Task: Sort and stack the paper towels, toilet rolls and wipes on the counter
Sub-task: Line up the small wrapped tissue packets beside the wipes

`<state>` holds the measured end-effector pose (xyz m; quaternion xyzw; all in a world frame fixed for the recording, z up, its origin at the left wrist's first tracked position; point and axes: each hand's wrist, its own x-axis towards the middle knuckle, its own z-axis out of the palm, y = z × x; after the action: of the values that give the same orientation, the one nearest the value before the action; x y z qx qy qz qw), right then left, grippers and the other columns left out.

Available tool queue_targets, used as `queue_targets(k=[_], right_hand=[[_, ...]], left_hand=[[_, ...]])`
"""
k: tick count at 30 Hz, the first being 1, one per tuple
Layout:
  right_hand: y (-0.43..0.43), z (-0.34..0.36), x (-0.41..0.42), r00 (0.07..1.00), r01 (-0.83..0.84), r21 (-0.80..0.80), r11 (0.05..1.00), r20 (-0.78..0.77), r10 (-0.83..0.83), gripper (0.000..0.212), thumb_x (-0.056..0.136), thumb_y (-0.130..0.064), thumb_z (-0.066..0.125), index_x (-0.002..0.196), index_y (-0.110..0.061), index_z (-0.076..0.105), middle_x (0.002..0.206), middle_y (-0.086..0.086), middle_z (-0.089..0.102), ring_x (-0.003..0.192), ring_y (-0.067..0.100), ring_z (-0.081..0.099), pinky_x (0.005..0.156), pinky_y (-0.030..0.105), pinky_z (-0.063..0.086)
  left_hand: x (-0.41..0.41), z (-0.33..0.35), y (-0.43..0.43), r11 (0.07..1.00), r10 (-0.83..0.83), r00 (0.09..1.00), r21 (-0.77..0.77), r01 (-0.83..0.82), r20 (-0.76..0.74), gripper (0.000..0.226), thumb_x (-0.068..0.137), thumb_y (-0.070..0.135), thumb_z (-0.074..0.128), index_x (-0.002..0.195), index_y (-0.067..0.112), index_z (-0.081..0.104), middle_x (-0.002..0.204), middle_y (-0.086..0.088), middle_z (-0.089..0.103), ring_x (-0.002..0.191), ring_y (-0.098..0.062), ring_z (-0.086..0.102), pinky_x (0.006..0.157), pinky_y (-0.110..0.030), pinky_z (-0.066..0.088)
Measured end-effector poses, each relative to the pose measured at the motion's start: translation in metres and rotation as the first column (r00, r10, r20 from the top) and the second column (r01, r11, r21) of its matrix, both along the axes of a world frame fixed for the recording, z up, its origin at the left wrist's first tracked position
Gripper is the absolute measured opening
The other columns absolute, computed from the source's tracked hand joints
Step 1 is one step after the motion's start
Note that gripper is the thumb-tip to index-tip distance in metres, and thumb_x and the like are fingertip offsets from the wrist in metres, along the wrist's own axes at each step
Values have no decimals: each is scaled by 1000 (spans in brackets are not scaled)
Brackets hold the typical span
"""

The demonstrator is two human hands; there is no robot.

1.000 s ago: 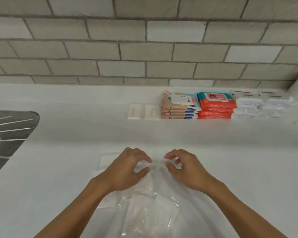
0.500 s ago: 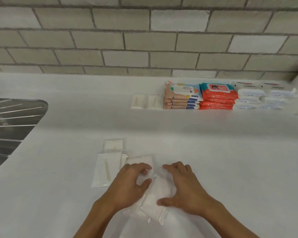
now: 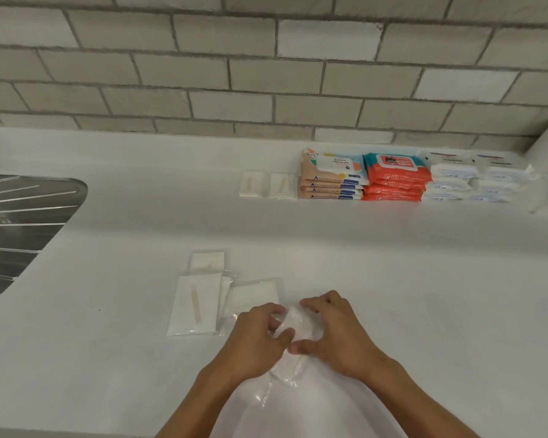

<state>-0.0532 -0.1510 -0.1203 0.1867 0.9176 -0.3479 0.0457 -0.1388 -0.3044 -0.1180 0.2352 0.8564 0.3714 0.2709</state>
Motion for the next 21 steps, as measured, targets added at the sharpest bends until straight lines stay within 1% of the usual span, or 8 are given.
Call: queue_targets(k=[4, 6, 8, 11, 14, 16, 19, 21], right_hand=[[3, 2, 0, 998, 46, -48, 998, -30, -48, 57, 67, -41, 86, 113, -30, 54, 110, -10, 49, 106, 9, 44, 80, 11, 36], [4, 7, -2, 992, 89, -107, 990, -84, -98, 39, 73, -29, 85, 98, -30, 55, 97, -10, 57, 88, 6, 52, 71, 9, 40], [4, 13, -3, 978, 129, -199, 971, -134, -158, 32, 76, -18, 83, 91, -31, 56, 88, -9, 61, 73, 1, 55, 66, 8, 44], [0, 20, -8, 954, 147, -305, 941, -207, -216, 28, 78, -12, 81, 90, -29, 62, 89, -9, 67, 75, -4, 60, 67, 8, 45], [-5, 23, -12, 934, 141, -395, 908, -251, -255, 26, 77, -15, 82, 91, -29, 65, 93, -10, 70, 82, 2, 64, 70, 12, 48], [-8, 23, -14, 921, 142, -417, 898, -276, -274, 25, 77, -19, 82, 91, -31, 66, 94, -10, 70, 80, 5, 64, 70, 16, 50], [-9, 23, -15, 921, 154, -426, 892, -265, -286, 22, 80, -23, 80, 94, -28, 65, 91, -7, 67, 68, 6, 60, 66, 15, 49], [-10, 23, -13, 950, 131, -361, 923, -219, -220, 23, 80, -27, 80, 97, -29, 65, 94, -7, 66, 72, 9, 58, 68, 13, 48]], left_hand=[[2, 3, 1, 998, -34, 999, 54, 35, -22, 5, 88, 33, 67, 90, 29, 70, 69, 20, 53, 57, 9, 51, 58, -5, 36], [1, 6, 0, 996, -39, 998, 81, 42, -39, 26, 89, 31, 68, 65, 32, 58, 55, 20, 43, 50, 3, 45, 54, -7, 33], [-1, 8, -2, 992, -36, 998, 117, 42, -56, 39, 88, 31, 69, 56, 27, 48, 50, 14, 34, 49, -5, 35, 52, -13, 29], [-6, 10, -6, 987, -11, 999, 162, 17, -33, 40, 85, 36, 71, 60, 15, 50, 54, 11, 30, 52, -8, 27, 52, -18, 25], [-9, 12, -11, 980, 18, 999, 197, -24, 29, 38, 85, 43, 70, 75, 6, 64, 61, 0, 41, 56, -9, 36, 57, -24, 32], [-10, 16, -17, 973, 58, 996, 219, -71, 67, 34, 85, 44, 69, 82, 10, 68, 69, -9, 55, 60, -15, 47, 61, -29, 41], [-11, 23, -27, 949, 186, 976, 238, -209, 116, 18, 88, 38, 68, 88, 21, 74, 79, 3, 73, 71, -14, 68, 68, -27, 54], [-14, 30, -36, 921, 274, 952, 247, -300, 134, 10, 89, 32, 69, 91, 24, 74, 84, 6, 76, 77, -11, 72, 72, -30, 60]])
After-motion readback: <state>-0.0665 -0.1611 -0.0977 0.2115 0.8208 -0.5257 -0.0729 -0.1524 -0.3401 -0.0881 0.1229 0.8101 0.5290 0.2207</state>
